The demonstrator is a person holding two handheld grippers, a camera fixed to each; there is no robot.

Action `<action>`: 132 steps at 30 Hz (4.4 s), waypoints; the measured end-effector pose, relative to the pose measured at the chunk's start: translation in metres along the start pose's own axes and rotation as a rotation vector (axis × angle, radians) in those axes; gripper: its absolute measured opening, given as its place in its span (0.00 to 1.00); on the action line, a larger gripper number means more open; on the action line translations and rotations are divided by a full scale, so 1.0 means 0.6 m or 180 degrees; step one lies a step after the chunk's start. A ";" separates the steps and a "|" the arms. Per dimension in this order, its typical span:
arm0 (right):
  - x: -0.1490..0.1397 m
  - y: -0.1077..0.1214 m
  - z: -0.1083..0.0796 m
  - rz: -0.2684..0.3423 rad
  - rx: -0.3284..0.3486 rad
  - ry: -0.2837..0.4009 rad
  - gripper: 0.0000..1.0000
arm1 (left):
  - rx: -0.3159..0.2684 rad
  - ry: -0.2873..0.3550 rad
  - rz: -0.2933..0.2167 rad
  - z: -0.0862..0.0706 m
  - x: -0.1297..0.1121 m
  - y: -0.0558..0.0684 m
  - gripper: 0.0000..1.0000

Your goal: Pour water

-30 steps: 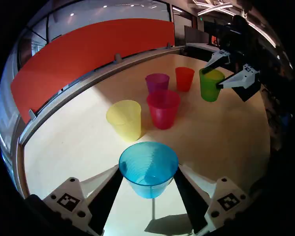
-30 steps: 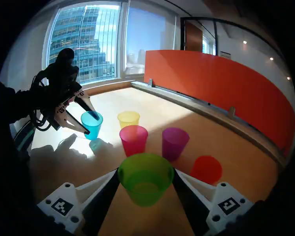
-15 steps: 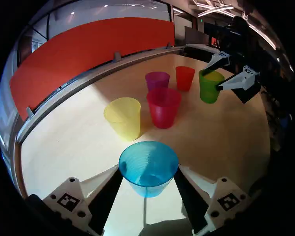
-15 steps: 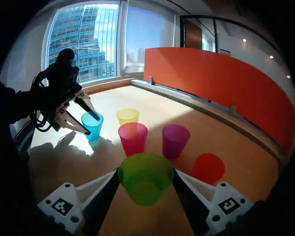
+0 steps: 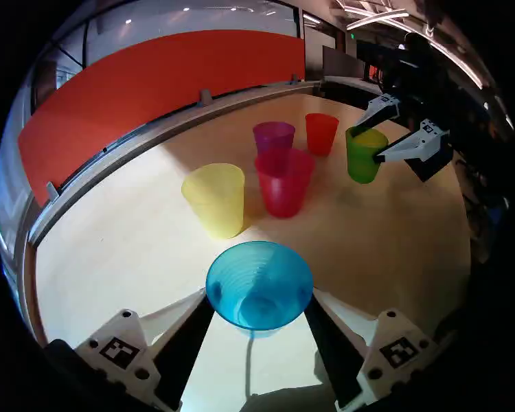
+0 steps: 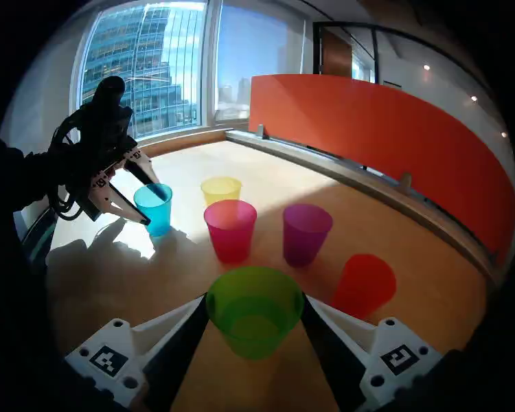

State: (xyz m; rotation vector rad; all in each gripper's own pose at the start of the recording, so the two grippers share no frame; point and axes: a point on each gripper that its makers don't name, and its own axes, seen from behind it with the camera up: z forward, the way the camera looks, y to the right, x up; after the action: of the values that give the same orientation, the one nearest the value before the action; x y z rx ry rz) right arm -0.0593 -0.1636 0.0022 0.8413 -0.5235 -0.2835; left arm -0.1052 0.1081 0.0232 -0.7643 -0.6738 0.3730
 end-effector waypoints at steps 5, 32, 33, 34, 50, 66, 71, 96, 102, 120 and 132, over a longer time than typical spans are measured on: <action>-0.002 -0.003 0.001 0.0009 0.0009 -0.0006 0.92 | -0.0018 -0.0028 -0.0056 -0.001 -0.010 0.002 0.85; -0.026 -0.010 0.014 -0.0023 -0.0003 -0.0101 0.92 | 0.0028 -0.0271 -0.0094 -0.020 -0.067 0.001 0.85; -0.026 -0.010 0.015 -0.0024 -0.0005 -0.0100 0.92 | 0.0032 -0.0280 -0.0100 -0.021 -0.071 0.001 0.85; -0.026 -0.010 0.015 -0.0024 -0.0006 -0.0099 0.92 | 0.0035 -0.0290 -0.0107 -0.022 -0.074 0.001 0.85; -0.038 -0.009 0.005 0.0081 -0.0067 -0.0044 0.93 | 0.0085 -0.0298 -0.0180 -0.046 -0.096 0.008 0.85; -0.043 -0.004 -0.004 0.0123 -0.0173 -0.0017 1.00 | 0.0162 -0.0217 -0.0167 -0.068 -0.082 0.016 0.85; -0.047 -0.005 -0.021 0.0133 -0.0212 0.0004 1.00 | 0.0226 -0.0173 -0.0207 -0.083 -0.081 0.012 0.85; -0.020 -0.024 -0.164 0.0308 -0.0707 0.0534 1.00 | 0.0837 0.0527 -0.0507 -0.200 -0.046 0.006 0.85; 0.006 0.001 -0.202 0.0321 -0.0996 0.0744 1.00 | 0.1103 0.0795 -0.0512 -0.234 -0.022 -0.008 0.85; 0.094 0.067 -0.282 0.0481 -0.1757 0.1535 1.00 | 0.1878 0.1851 -0.0495 -0.345 0.092 -0.033 0.86; 0.095 0.121 -0.325 0.0613 -0.2321 0.1862 1.00 | 0.2097 0.2282 -0.0680 -0.365 0.125 -0.031 0.86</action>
State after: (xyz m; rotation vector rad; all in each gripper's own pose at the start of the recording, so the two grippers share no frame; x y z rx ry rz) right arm 0.0975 -0.0187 -0.0307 0.1342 0.0658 -0.0289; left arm 0.0998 0.0241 -0.0476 -0.1542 0.0634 0.0888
